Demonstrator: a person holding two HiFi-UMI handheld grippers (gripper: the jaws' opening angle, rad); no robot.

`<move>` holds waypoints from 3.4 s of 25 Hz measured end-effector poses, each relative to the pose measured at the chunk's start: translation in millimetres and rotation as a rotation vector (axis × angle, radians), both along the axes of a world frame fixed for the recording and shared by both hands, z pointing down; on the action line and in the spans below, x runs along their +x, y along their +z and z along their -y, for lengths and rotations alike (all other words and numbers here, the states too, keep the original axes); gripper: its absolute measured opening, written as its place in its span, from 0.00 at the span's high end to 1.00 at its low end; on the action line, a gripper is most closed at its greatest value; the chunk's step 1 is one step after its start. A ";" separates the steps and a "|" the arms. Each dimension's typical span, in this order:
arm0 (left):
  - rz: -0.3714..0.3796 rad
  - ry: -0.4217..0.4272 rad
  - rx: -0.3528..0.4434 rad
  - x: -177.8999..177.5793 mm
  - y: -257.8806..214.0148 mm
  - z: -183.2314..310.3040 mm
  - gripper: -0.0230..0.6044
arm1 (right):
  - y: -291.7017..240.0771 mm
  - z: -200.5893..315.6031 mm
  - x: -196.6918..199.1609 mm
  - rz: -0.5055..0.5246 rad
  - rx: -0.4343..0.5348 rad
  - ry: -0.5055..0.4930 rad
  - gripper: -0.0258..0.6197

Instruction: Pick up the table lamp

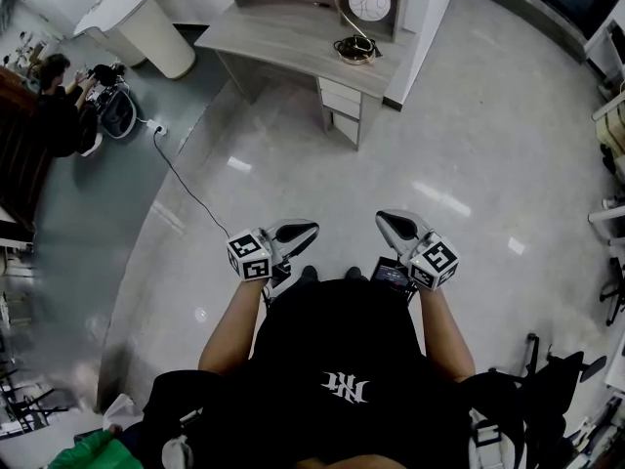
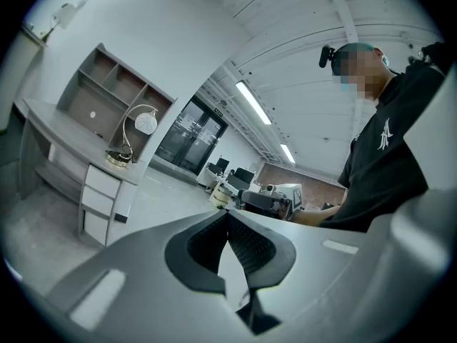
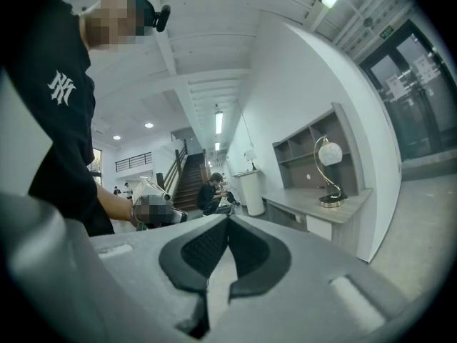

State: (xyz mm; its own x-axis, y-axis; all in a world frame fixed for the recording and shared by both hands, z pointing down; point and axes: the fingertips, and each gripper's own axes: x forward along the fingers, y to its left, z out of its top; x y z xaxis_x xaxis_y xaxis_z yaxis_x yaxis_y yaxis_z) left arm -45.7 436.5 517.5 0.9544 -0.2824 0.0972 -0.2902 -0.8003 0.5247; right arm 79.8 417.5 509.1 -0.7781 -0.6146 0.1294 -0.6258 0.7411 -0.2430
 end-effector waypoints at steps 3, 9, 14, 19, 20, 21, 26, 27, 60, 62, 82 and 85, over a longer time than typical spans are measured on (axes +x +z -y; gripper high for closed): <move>-0.005 -0.017 -0.010 7.5 -0.7 -1.5 0.98 | 2.8 0.3 6.5 0.007 -0.005 -0.013 0.96; 0.012 -0.025 -0.016 13.5 0.4 -3.1 0.97 | 10.5 4.5 10.7 0.023 -0.016 -0.030 0.96; 0.011 -0.044 -0.030 12.0 3.8 2.3 0.97 | 14.8 7.9 12.3 0.031 -0.027 -0.035 0.96; -0.009 -0.048 -0.038 16.9 3.1 15.2 0.97 | 15.8 18.9 17.9 0.034 -0.032 -0.028 0.96; -0.014 -0.049 -0.039 17.4 2.6 19.0 0.97 | 15.5 21.5 19.5 0.034 -0.032 -0.024 0.96; -0.019 -0.050 -0.039 17.9 1.7 23.6 0.97 | 15.5 24.8 21.1 0.035 -0.034 -0.019 0.96; -0.032 -0.038 -0.036 22.5 -1.4 50.9 0.97 | 16.3 46.8 25.2 0.020 -0.045 -0.013 0.96; -0.034 -0.038 -0.038 23.0 0.0 57.5 0.97 | 16.1 53.1 26.1 0.017 -0.044 -0.011 0.96; -0.028 0.034 0.110 -29.1 -16.1 403.1 0.97 | 2.0 375.2 4.4 -0.098 -0.012 0.127 0.95; -0.011 0.055 0.140 -28.8 -22.2 417.4 0.97 | 4.2 389.0 8.1 -0.104 -0.013 0.146 0.95; 0.170 0.192 0.455 26.0 -125.1 623.1 0.95 | 16.0 547.3 28.1 -0.053 0.026 0.272 0.91; 0.196 0.230 0.501 38.4 -138.2 642.8 0.93 | 15.4 557.2 30.5 -0.061 0.035 0.274 0.90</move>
State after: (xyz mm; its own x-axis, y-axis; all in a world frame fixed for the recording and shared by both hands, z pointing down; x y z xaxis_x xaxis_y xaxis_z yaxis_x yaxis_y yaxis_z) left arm -7.4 -206.4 379.2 0.9741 -0.1276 0.1865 -0.1337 -0.9908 0.0204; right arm 110.3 -139.7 524.5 -0.5735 -0.8061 0.1458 -0.8169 0.5494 -0.1756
